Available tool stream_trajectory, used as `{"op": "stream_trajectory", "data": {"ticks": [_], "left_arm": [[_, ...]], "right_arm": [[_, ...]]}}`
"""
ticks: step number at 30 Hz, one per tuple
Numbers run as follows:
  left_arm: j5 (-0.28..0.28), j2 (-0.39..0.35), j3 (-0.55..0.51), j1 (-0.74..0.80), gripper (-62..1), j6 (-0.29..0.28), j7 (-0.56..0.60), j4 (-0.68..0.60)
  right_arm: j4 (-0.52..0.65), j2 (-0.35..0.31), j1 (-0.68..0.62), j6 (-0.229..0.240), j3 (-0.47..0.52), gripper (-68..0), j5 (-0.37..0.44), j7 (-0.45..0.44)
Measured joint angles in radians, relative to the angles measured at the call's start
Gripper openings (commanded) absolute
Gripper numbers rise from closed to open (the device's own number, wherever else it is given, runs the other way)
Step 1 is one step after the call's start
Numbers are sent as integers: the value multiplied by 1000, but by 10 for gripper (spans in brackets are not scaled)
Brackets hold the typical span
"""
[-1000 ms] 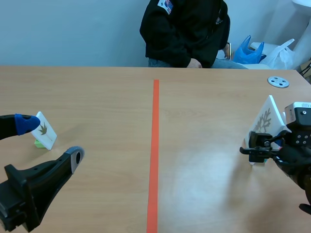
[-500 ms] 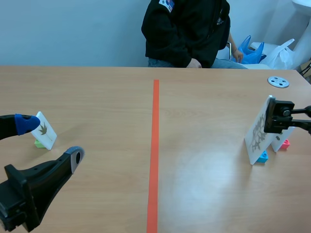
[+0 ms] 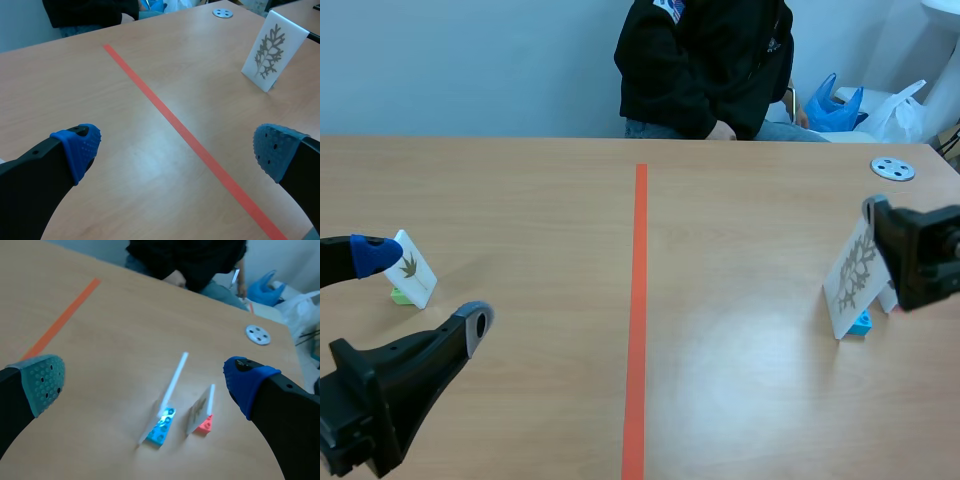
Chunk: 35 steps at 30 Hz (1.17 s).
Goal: Sort the leaf by its shape. The table is split by an orange tape line. A compound leaf with several leaflets goes to the left side, a simple leaf with one blade goes to the right side. Return to the home posture when a red brick is placed on the table.
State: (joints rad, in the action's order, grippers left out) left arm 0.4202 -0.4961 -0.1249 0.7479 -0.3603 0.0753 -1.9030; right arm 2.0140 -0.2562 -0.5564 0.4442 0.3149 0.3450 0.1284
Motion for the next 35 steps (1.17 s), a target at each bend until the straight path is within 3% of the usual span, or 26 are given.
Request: {"op": "stream_trajectory", "data": {"ticks": [2,7,18,35], "left_arm": [[0,0,0,0,14,0,0,0],[0,0,0,0,14,0,0,0],[0,0,0,0,14,0,0,0],[0,0,0,0,14,0,0,0]], "right_arm": [[36,1,-60,31,0,-7,23,14],[77,0,-150,55,-11,-8,34,39],[76,1,-170,47,-198,2,66,24],[51,1,-170,20,-198,4,65,15]]}}
